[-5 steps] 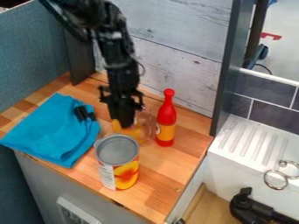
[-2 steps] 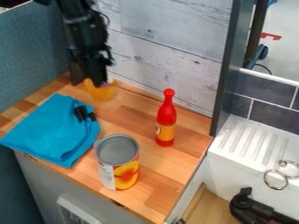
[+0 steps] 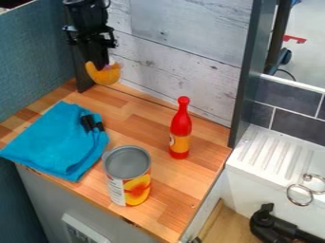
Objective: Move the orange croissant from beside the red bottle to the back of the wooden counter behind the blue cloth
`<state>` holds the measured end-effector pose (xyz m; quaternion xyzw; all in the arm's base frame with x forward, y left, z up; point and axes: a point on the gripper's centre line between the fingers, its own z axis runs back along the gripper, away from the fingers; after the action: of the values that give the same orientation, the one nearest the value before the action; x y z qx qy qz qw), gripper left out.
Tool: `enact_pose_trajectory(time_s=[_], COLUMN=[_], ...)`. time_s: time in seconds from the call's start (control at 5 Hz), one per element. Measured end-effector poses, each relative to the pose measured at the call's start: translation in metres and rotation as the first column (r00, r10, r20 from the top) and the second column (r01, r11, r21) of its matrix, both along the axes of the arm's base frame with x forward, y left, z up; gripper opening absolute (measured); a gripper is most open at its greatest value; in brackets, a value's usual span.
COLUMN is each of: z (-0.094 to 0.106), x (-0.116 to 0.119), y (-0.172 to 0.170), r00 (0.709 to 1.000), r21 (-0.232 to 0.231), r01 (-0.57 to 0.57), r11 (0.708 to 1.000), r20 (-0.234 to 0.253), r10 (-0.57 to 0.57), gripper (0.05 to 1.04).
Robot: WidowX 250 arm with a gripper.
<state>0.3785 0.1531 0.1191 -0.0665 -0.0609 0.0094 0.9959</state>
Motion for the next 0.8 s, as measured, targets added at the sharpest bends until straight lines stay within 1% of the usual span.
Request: enact_pose_trajectory(time_s=[0.2, 0.4, 0.8], z=[-0.016, -0.033, -0.053], x=[0.005, 0.012, 0.032], y=[0.014, 0.026, 0.043], r00=[0.997, 0.991, 0.985], r21=[0.046, 0.075, 0.119], r01=[-0.039, -0.069, -0.11], r11=[0.998, 0.995, 0.987], r20=[-0.06, -0.107, -0.122], r10=[0.042, 0.076, 0.125], gripper=[0.111, 0.111, 0.111])
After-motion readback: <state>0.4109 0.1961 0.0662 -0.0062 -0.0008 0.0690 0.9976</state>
